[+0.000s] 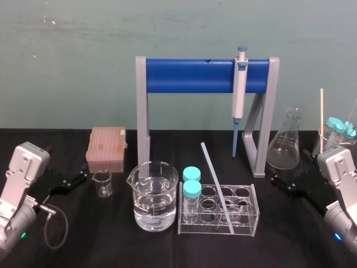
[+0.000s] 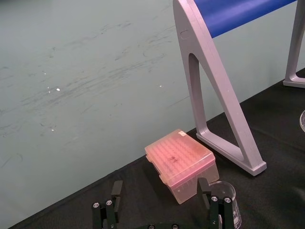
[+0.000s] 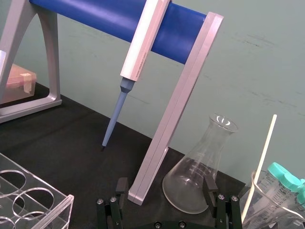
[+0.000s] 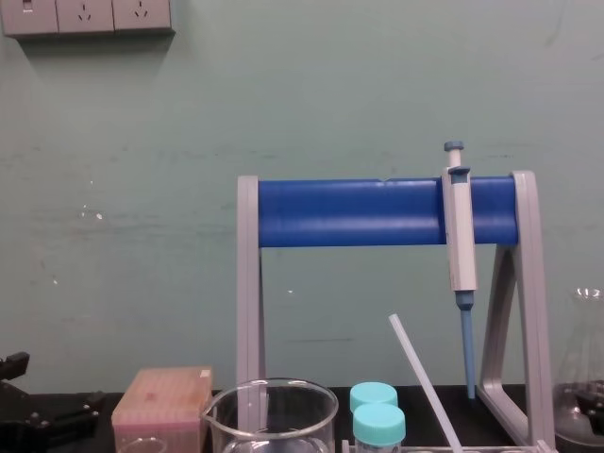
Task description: Pick up the stirring rod with one hand, then place it down.
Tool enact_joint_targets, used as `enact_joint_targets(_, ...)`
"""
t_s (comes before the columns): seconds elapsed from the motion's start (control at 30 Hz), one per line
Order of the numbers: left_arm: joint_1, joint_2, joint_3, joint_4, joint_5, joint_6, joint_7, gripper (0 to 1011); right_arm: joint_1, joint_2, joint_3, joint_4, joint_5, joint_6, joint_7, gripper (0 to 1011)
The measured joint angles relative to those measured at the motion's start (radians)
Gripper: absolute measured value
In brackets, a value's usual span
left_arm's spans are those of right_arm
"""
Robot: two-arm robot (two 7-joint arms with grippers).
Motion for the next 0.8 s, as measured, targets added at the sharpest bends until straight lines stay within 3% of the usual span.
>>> enact_joint_targets(0.8, 0.0, 0.0, 0.0, 0.0, 0.0, 0.0, 0.0, 1000, 0.0, 0.0, 0.0, 0.0, 0.0, 0.0, 0.0, 1003)
